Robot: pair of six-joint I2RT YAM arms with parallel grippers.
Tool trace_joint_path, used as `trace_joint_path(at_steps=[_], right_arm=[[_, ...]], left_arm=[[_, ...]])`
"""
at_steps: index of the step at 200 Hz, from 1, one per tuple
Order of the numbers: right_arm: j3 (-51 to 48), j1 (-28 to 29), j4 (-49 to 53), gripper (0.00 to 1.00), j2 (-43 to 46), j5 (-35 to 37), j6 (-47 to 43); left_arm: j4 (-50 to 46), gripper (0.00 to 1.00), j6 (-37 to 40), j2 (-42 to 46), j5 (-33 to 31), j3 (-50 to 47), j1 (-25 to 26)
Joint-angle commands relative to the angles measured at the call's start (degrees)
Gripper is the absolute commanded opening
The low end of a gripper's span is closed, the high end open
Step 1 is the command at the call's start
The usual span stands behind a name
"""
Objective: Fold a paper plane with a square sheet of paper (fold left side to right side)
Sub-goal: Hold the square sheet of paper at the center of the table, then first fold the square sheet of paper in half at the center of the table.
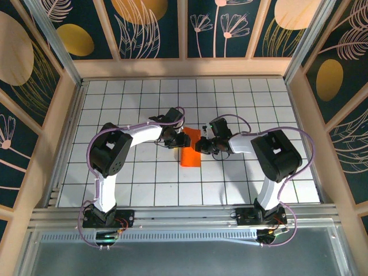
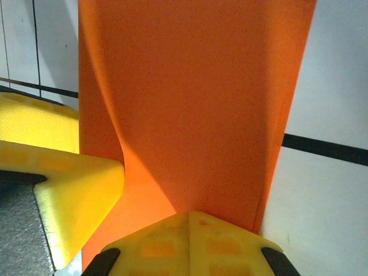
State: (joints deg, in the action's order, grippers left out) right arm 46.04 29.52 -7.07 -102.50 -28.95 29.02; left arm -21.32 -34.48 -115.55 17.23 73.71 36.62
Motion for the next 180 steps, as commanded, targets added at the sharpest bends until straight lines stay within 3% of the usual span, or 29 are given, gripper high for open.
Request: trace_joint_path(at_steps=[1, 69, 124, 156, 180], right_arm=[[0.2, 0.5, 3.0, 0.00, -1.3, 3.7, -0.6], [-1.2, 0.5, 4.4, 0.00, -3.2, 6.0, -0.8], [-1.5, 0.5, 5.0, 0.00, -3.7, 6.7, -1.2], [-1.7, 0.5, 4.7, 0.00, -4.0, 6.6, -1.3], [-1.9, 0.5, 4.6, 0.00, -4.1, 6.7, -1.4]], left_arm=[[5.1, 0.49, 1.1, -6.8, -5.2, -3.3, 1.4], [6.2, 0.57, -0.6, 2.4, -11.0, -4.7, 1.1], [10.7, 0.62, -0.9, 12.2, -10.3, -8.0, -0.2], [17.9, 0.52, 0.0, 16.6, -5.7, -11.5, -0.2], [22.6, 0.32, 0.3, 15.4, 3.2, -12.7, -0.2]])
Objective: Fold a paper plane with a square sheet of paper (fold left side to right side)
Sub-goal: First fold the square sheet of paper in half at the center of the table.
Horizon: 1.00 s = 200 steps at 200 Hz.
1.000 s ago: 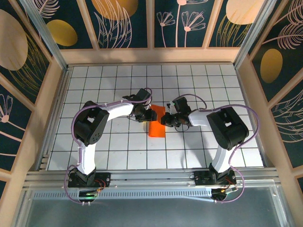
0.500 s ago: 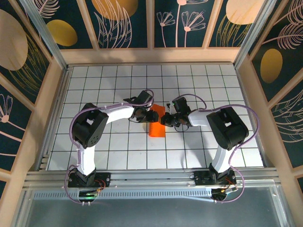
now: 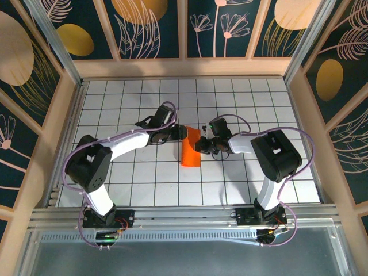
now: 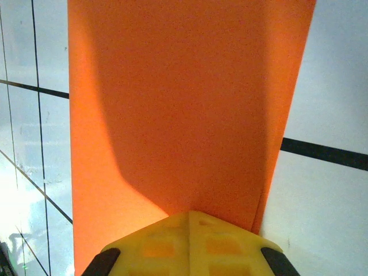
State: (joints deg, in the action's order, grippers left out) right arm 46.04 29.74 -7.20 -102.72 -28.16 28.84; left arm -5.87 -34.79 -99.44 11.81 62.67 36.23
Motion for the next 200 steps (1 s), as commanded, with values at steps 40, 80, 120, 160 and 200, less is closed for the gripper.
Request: trace_joint_path(at_steps=[40, 80, 120, 160, 200], right_arm=[[-1.9, 0.3, 5.1, 0.00, -3.8, 6.1, -1.6], [-2.0, 0.3, 5.4, 0.00, -4.1, 6.1, -1.7], [-2.3, 0.2, 6.0, 0.00, -4.2, 6.6, -1.9], [-2.4, -0.1, 6.8, 0.00, -4.1, 7.0, -2.5], [-2.3, -0.4, 7.2, 0.00, -4.1, 6.9, -3.0]], left_arm=[[12.5, 0.08, -0.9, -4.9, 14.3, -3.5, 0.2], [14.6, 0.04, -1.2, -8.4, 14.1, -4.6, 0.2], [16.0, 0.03, -1.3, -9.5, 11.7, -6.5, 0.2], [15.9, 0.02, -0.9, -10.3, 10.0, -8.2, 0.1], [16.8, 0.01, -1.6, -10.9, 9.9, -9.9, -0.5]])
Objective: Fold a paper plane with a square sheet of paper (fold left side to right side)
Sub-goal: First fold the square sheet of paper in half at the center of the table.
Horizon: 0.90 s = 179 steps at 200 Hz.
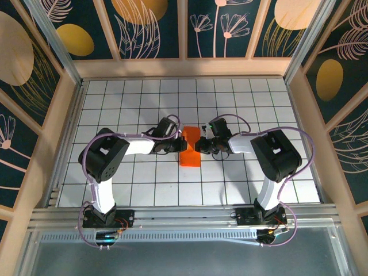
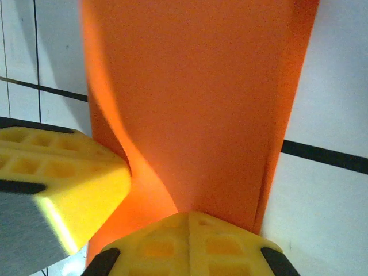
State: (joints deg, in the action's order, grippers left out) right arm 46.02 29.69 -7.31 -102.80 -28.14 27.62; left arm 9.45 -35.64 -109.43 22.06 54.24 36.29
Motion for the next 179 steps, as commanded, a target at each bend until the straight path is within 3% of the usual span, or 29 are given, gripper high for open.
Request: trace_joint_path(at_steps=[1, 86, 133, 158, 179], right_arm=[[-2.2, -0.3, 7.4, 0.00, -4.1, 6.9, -1.8], [-2.7, -0.7, 7.9, 0.00, -3.2, 6.3, -2.2], [-2.4, -0.8, 8.0, 0.00, -2.8, 6.1, -2.1], [-2.4, -0.8, 8.0, 0.00, -3.0, 6.1, -2.1], [-2.6, -0.8, 7.9, 0.00, -3.0, 6.2, -2.0]], left_arm=[[1.6, 0.01, -0.7, -0.9, -0.4, -1.6, -0.6], [1.2, 0.00, 0.9, 4.2, -1.7, -8.6, -6.1], [3.8, 0.00, 2.2, 10.9, 2.0, -9.2, -5.7], [7.1, 0.00, 0.3, 10.4, 6.7, -7.8, -4.1], [6.1, 0.00, 0.4, 7.6, 7.1, -4.6, -1.6]])
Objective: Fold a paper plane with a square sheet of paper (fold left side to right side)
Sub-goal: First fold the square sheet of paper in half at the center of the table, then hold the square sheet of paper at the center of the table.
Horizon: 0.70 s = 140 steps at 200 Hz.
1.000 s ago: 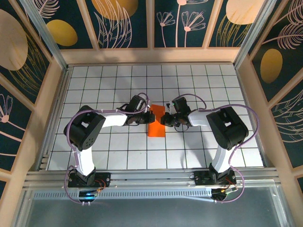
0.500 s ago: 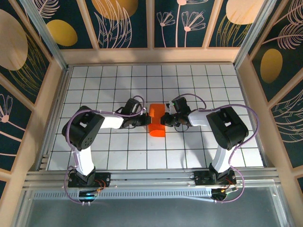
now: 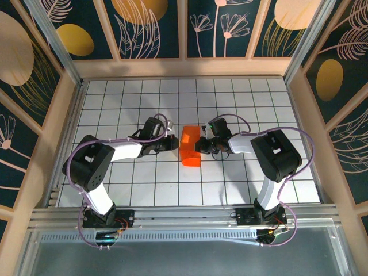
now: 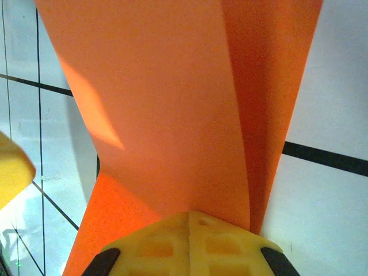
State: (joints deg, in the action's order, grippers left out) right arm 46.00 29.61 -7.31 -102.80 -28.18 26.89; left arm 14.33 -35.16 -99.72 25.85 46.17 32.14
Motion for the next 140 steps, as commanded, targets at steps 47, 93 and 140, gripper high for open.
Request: trace_joint_path(at_steps=[47, 93, 140], right_arm=[[-2.4, -0.7, 8.0, 0.00, -2.9, 6.0, -1.5], [-2.2, -0.5, 8.0, 0.00, -2.8, 5.9, -1.5], [-1.3, -0.5, 8.5, 0.00, -1.9, 5.1, -1.7]], left_arm=[[-0.6, 0.00, 1.0, -8.1, 1.6, 7.3, 4.0], [-1.4, 0.00, 1.5, -10.4, 0.5, 7.0, 4.0], [-3.2, 0.00, 2.3, -11.4, -0.6, 6.8, 4.2]])
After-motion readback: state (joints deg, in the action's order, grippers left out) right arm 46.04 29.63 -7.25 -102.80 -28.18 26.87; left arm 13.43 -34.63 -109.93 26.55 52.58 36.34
